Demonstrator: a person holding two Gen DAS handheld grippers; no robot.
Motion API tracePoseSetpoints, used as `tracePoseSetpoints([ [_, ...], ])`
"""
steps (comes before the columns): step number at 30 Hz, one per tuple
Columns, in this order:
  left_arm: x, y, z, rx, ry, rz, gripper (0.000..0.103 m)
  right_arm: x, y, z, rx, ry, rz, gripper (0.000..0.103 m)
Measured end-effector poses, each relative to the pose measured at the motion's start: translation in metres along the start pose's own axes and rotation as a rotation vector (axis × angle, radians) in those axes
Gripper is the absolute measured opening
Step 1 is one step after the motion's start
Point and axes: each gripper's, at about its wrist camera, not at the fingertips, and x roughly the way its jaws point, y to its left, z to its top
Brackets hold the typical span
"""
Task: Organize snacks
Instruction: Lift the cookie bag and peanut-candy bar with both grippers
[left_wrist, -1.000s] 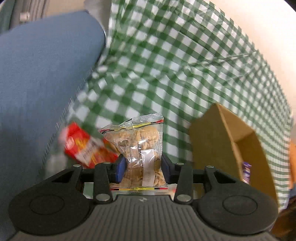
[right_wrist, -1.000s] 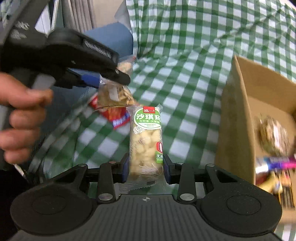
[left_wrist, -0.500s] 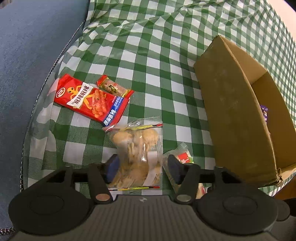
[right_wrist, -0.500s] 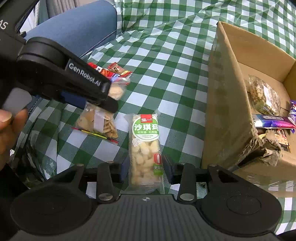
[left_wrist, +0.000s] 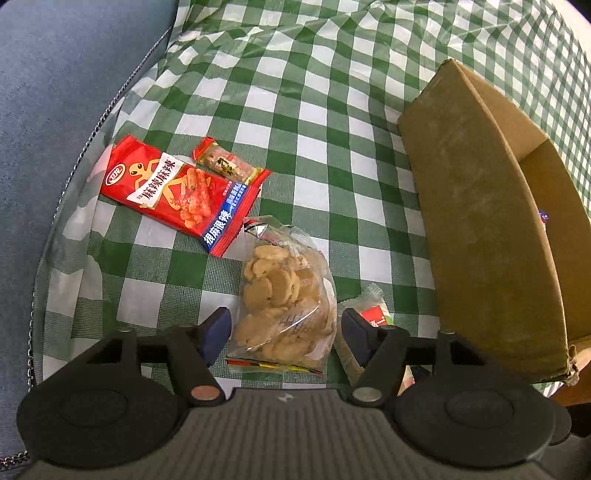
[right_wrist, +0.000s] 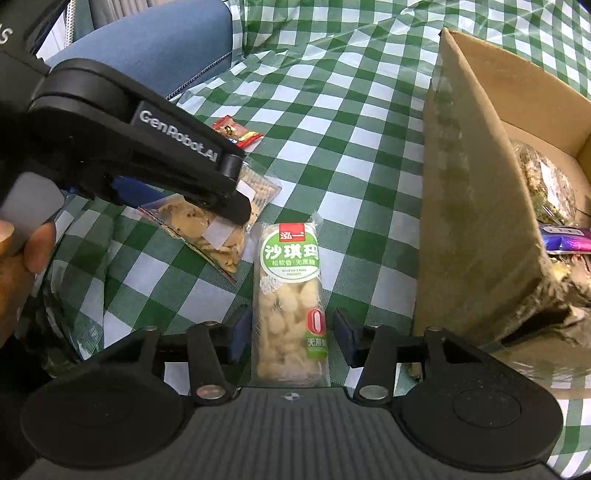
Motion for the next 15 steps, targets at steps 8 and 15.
tracePoseSetpoints([
  [8, 0.0068, -0.0005, 0.0014, -0.010, 0.021, 0.008, 0.072, 0.0065, -0.0004, 0.0026, 0.001, 0.008, -0.012, 0.049],
  [15, 0.0100, -0.0028, 0.0012, -0.005, 0.032, 0.016, 0.072, 0.0041, 0.0020, 0.0009, -0.021, 0.002, -0.019, 0.038],
])
